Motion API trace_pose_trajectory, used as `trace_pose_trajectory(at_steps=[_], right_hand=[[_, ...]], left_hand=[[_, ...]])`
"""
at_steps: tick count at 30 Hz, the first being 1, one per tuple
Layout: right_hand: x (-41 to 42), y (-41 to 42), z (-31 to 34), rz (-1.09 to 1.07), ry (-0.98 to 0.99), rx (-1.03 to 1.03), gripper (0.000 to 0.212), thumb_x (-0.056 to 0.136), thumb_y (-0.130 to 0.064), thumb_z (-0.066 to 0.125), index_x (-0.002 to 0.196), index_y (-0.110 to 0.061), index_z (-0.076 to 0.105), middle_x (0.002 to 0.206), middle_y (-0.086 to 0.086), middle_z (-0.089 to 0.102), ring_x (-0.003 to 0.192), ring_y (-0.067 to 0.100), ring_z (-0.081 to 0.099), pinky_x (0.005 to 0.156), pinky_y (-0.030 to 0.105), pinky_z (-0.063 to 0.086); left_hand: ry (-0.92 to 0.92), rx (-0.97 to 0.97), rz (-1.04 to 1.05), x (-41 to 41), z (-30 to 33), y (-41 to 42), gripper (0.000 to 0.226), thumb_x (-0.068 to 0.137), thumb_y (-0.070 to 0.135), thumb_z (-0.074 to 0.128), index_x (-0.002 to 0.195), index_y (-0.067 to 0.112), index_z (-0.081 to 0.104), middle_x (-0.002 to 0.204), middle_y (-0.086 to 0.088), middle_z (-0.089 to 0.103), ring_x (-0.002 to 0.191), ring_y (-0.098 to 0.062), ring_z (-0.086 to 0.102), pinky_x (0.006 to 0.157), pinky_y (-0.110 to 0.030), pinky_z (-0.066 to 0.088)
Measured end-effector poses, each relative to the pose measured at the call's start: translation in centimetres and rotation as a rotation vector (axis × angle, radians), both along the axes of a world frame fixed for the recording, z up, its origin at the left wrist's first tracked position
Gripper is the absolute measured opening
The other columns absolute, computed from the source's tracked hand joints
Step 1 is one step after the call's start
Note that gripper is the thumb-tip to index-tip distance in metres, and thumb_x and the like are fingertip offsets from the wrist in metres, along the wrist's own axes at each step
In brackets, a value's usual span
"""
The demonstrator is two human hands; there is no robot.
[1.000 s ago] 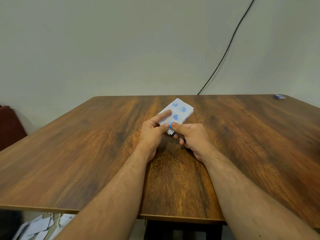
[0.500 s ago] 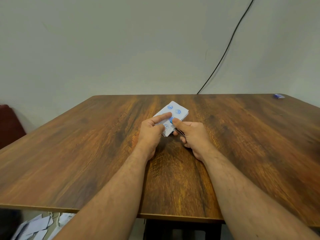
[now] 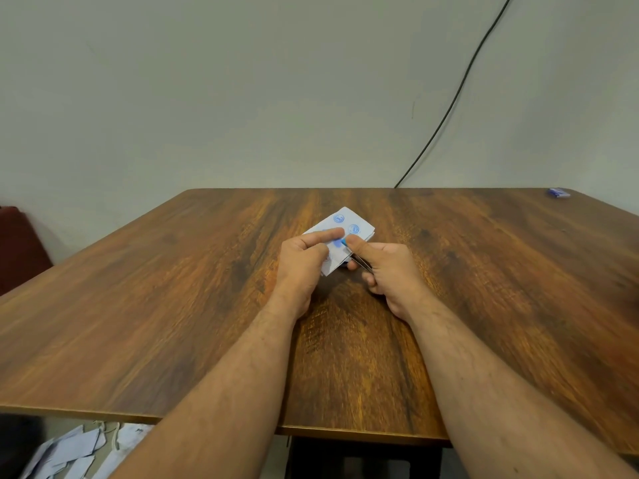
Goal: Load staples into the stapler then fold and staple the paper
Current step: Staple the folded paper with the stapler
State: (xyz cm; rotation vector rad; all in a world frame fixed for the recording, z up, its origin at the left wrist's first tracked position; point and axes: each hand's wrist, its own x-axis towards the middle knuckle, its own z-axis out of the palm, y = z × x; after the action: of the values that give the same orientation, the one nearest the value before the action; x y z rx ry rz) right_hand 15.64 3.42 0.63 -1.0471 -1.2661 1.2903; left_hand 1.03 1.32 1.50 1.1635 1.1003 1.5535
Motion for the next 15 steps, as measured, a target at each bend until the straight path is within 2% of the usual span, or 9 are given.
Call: trace_pose_trajectory(at_steps=[3,6,8,10,15], right_hand=[[0.1,-0.1,0.1,0.008,-0.012,-0.005,0.042,0.089,-0.042,0.074,0.089,0.001,0.077,0.077,0.016,0.061,0.047,0.013,0.032,0.037,0.02,0.023],[0.0,-0.1,-0.1,0.001,-0.023,0.008,0.039,0.088,-0.039,0.075,0.088,0.0,0.077,0.075,0.014,0.062,0.047,0.013,0.031,0.039,0.021,0.021],[-0.2,-0.1,-0.2,-0.005,-0.023,0.025,0.042,0.087,-0.038,0.077,0.089,0.004,0.076,0.075,0.016,0.06,0.046,0.014,0.029,0.04,0.022,0.018],[-0.3,-0.1,-0.3,-0.007,-0.022,0.031,0.043,0.086,-0.037,0.077,0.089,0.006,0.075,0.075,0.017,0.061,0.046,0.015,0.028,0.041,0.023,0.017],[-0.2,-0.1,-0.3,-0.005,-0.055,0.027,0.046,0.086,-0.045,0.076,0.086,0.001,0.077,0.075,0.02,0.056,0.048,0.018,0.029,0.043,0.026,0.019]], left_hand=[[0.015,0.019,0.022,0.1,0.0,-0.1,0.026,0.087,-0.003,0.066,0.098,0.015,0.081,0.113,-0.007,0.072,0.095,-0.014,0.069,0.07,-0.025,0.057],[0.028,0.017,0.011,0.0,-0.4,0.4,0.025,0.085,-0.001,0.071,0.097,0.017,0.081,0.114,-0.006,0.071,0.1,-0.014,0.068,0.077,-0.027,0.06],[0.046,0.009,0.007,-0.2,-0.7,0.9,0.023,0.083,0.004,0.076,0.094,0.022,0.082,0.12,-0.005,0.07,0.109,-0.02,0.067,0.087,-0.036,0.061],[0.05,0.008,0.008,-0.3,-0.9,1.1,0.023,0.081,0.007,0.078,0.093,0.026,0.083,0.124,-0.005,0.068,0.113,-0.022,0.065,0.089,-0.041,0.06],[0.051,0.026,0.007,-0.2,-0.9,1.3,0.027,0.084,0.002,0.073,0.091,0.027,0.083,0.121,-0.005,0.07,0.109,-0.024,0.068,0.087,-0.039,0.061]])
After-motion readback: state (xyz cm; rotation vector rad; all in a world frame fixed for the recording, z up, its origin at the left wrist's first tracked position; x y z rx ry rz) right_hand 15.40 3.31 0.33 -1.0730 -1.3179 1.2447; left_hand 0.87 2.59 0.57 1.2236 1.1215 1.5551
